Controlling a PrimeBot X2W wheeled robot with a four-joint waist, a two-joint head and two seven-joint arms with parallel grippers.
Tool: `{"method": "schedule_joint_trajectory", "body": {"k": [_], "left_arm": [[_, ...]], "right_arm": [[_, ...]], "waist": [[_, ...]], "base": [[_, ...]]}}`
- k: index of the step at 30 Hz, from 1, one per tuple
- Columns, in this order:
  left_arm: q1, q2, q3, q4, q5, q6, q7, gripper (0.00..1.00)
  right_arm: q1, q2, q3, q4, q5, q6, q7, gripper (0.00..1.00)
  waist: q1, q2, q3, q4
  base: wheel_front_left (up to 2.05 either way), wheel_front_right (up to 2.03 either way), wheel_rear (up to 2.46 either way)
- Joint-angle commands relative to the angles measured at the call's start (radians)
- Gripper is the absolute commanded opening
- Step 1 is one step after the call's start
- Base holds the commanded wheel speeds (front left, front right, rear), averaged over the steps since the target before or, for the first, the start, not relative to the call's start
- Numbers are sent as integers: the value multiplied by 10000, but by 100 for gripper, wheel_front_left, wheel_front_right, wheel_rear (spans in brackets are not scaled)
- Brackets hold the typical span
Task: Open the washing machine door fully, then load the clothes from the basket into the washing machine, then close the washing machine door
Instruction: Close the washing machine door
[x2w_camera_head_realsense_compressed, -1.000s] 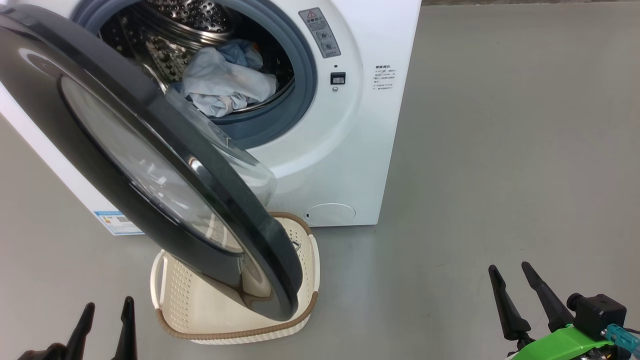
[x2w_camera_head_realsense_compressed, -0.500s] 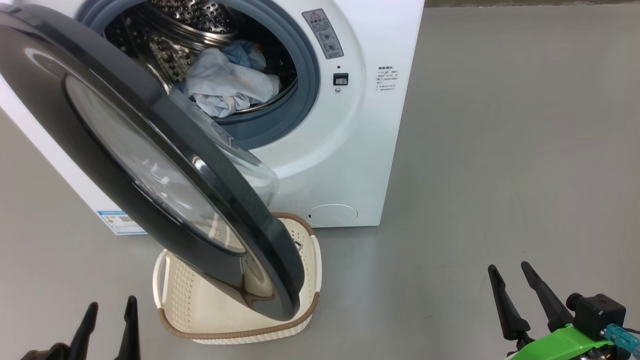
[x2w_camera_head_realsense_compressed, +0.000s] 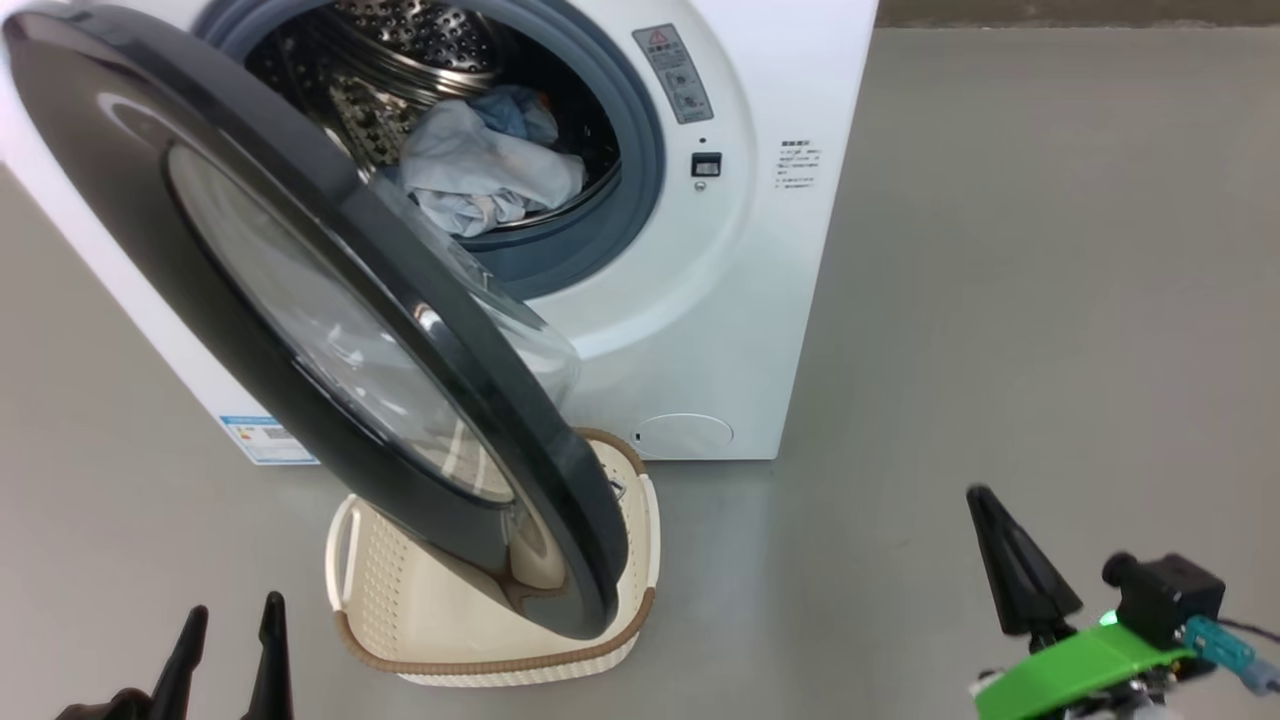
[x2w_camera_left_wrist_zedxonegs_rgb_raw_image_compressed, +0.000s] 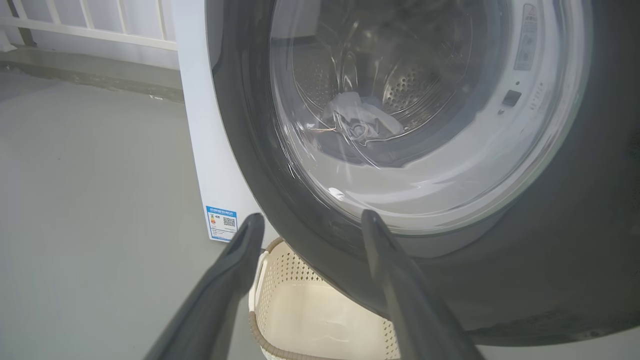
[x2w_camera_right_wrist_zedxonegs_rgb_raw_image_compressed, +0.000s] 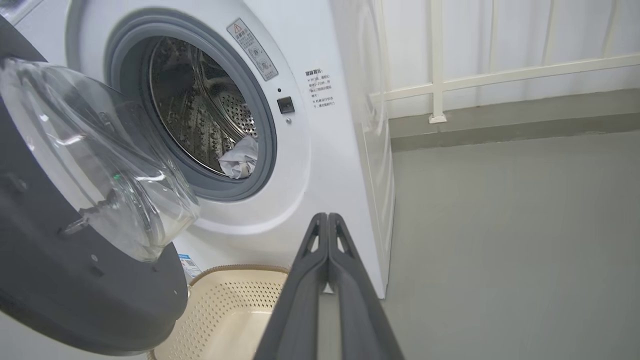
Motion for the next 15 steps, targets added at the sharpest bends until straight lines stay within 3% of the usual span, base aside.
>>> {"method": "schedule_joint_trajectory", "body": {"k": [1, 15], "left_arm": [[-112, 118, 390, -284, 147, -15, -105, 100], [77, -242, 451, -680, 277, -15, -105, 100]], "right_arm": [[-428, -17, 269, -383, 67, 27, -49, 0], [-1852, 376, 1287, -2557, 407, 27, -49, 0]], "waist": [[0, 0, -38, 88], [0, 0, -222, 701]], "base": [[0, 0, 0], [0, 0, 0]]}}
